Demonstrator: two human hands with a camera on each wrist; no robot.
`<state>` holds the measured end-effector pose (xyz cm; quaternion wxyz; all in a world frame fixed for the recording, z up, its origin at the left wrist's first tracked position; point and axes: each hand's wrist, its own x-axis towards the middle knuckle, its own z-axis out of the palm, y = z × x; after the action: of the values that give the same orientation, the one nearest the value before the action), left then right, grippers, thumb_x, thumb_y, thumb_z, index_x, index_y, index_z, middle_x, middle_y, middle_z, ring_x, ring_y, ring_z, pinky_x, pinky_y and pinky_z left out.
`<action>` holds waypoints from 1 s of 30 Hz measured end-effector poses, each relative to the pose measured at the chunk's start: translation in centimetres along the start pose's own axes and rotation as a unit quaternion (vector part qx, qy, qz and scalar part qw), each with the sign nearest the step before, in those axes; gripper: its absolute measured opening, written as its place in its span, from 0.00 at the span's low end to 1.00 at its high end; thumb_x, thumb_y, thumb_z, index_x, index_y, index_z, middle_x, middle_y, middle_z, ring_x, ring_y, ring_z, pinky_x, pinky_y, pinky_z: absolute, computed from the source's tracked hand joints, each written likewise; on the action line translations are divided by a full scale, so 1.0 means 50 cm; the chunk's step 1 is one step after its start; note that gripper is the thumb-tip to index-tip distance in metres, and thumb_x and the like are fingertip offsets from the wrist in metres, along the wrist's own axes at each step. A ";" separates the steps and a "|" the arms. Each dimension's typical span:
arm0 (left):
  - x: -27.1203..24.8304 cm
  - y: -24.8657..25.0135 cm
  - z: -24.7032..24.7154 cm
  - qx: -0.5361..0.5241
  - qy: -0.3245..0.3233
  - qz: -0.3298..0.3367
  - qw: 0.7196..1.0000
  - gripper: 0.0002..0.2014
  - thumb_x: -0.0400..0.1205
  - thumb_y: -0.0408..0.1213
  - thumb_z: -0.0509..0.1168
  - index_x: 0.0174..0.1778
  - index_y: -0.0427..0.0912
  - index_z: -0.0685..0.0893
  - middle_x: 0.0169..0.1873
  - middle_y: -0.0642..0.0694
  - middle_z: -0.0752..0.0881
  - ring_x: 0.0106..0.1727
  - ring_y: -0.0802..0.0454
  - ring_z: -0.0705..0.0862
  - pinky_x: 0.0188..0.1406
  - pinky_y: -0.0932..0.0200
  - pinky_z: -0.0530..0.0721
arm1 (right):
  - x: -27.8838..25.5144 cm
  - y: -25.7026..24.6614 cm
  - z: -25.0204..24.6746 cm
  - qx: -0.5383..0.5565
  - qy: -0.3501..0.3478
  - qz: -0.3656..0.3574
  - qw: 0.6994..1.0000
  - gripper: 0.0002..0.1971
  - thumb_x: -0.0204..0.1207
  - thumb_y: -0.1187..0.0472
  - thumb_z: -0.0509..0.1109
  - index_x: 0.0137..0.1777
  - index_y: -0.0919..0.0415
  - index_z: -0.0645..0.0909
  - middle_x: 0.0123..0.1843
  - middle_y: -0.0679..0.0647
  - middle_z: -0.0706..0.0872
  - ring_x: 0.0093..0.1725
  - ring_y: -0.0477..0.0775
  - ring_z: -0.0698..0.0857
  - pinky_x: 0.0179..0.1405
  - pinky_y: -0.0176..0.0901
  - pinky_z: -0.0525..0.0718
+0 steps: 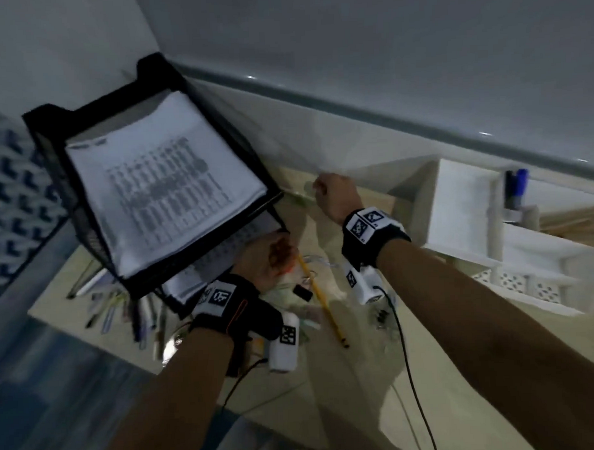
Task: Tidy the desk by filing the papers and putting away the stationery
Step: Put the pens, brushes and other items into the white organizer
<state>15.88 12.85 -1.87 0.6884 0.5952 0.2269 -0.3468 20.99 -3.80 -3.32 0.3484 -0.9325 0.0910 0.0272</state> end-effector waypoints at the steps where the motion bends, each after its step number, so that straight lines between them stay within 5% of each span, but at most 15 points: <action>1: 0.000 0.000 -0.014 -0.013 -0.007 -0.018 1.000 0.12 0.87 0.33 0.54 0.41 0.35 0.78 0.35 0.43 0.82 0.28 0.54 0.84 0.23 0.68 0.84 | 0.020 -0.007 0.017 -0.028 -0.024 0.012 0.999 0.13 0.78 0.66 0.60 0.53 0.74 0.82 0.56 0.71 0.85 0.56 0.69 0.83 0.48 0.49 0.78; 5: 0.002 0.001 -0.054 0.007 -0.036 -0.023 0.999 0.18 0.88 0.32 0.48 0.71 0.27 0.70 0.51 0.38 0.82 0.41 0.52 0.81 0.40 0.65 0.83 | 0.084 -0.014 0.071 -0.112 -0.088 0.026 0.989 0.12 0.77 0.66 0.62 0.56 0.74 0.79 0.59 0.72 0.83 0.59 0.70 0.82 0.53 0.53 0.79; 7: 0.009 0.005 -0.072 0.017 -0.057 -0.024 0.998 0.20 0.88 0.31 0.46 0.75 0.25 0.65 0.62 0.30 0.80 0.43 0.53 0.81 0.46 0.64 0.80 | 0.096 -0.009 0.088 -0.147 -0.092 0.032 0.984 0.12 0.77 0.66 0.62 0.56 0.72 0.79 0.59 0.72 0.82 0.60 0.70 0.80 0.54 0.53 0.78; 9: 0.018 0.011 -0.082 0.007 -0.064 -0.019 0.998 0.18 0.88 0.29 0.46 0.71 0.26 0.70 0.61 0.28 0.80 0.41 0.57 0.83 0.44 0.67 0.82 | 0.078 -0.004 0.088 -0.161 -0.088 0.052 0.982 0.13 0.79 0.64 0.61 0.57 0.72 0.78 0.60 0.72 0.80 0.62 0.70 0.78 0.56 0.54 0.77; 13: 0.019 0.018 -0.071 0.009 -0.068 -0.024 0.997 0.10 0.87 0.33 0.52 0.47 0.37 0.78 0.40 0.43 0.80 0.41 0.54 0.80 0.41 0.67 0.80 | -0.017 0.017 0.068 -0.166 -0.082 0.100 0.978 0.14 0.81 0.65 0.59 0.62 0.73 0.74 0.65 0.71 0.74 0.66 0.70 0.73 0.60 0.57 0.73; 17: 0.017 0.018 -0.038 0.042 -0.091 -0.026 0.995 0.09 0.86 0.37 0.56 0.45 0.39 0.80 0.43 0.43 0.81 0.43 0.53 0.79 0.49 0.62 0.77 | -0.122 0.017 0.044 -0.039 -0.012 0.157 0.987 0.13 0.80 0.63 0.62 0.57 0.73 0.76 0.58 0.69 0.81 0.57 0.67 0.79 0.50 0.49 0.74; 20: 0.000 0.011 -0.004 0.064 -0.120 -0.011 0.991 0.14 0.86 0.44 0.56 0.57 0.38 0.79 0.53 0.42 0.79 0.54 0.47 0.80 0.60 0.55 0.74 | -0.200 -0.028 0.049 0.084 0.005 0.132 0.988 0.03 0.79 0.68 0.62 0.47 0.65 0.77 0.46 0.63 0.82 0.44 0.58 0.78 0.38 0.42 0.67; 24: -0.013 0.009 0.015 0.053 -0.059 0.032 0.996 0.16 0.87 0.38 0.54 0.34 0.41 0.76 0.33 0.46 0.78 0.34 0.54 0.76 0.39 0.60 0.72 | -0.259 -0.038 0.072 0.138 0.015 0.119 0.983 0.06 0.77 0.68 0.65 0.39 0.61 0.79 0.40 0.62 0.84 0.42 0.57 0.80 0.41 0.44 0.71; 27: -0.011 0.010 -0.006 0.002 -0.002 0.053 0.999 0.18 0.83 0.31 0.53 0.26 0.43 0.66 0.19 0.50 0.75 0.25 0.55 0.69 0.30 0.62 0.68 | -0.295 -0.015 0.078 0.023 -0.011 0.168 0.985 0.14 0.78 0.62 0.63 0.31 0.62 0.72 0.38 0.61 0.79 0.42 0.59 0.79 0.37 0.41 0.66; 30: -0.015 0.003 -0.044 0.057 0.018 0.068 0.996 0.19 0.83 0.32 0.56 0.24 0.43 0.63 0.23 0.47 0.68 0.15 0.58 0.64 0.14 0.71 0.61 | -0.341 -0.008 0.101 -0.097 -0.114 0.176 0.973 0.19 0.77 0.56 0.66 0.29 0.57 0.63 0.39 0.61 0.76 0.45 0.62 0.79 0.39 0.45 0.69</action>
<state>15.73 15.17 -1.64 0.6711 0.6539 0.1782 -0.3005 4.41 2.34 -4.93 0.2543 -0.9220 0.2104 0.2026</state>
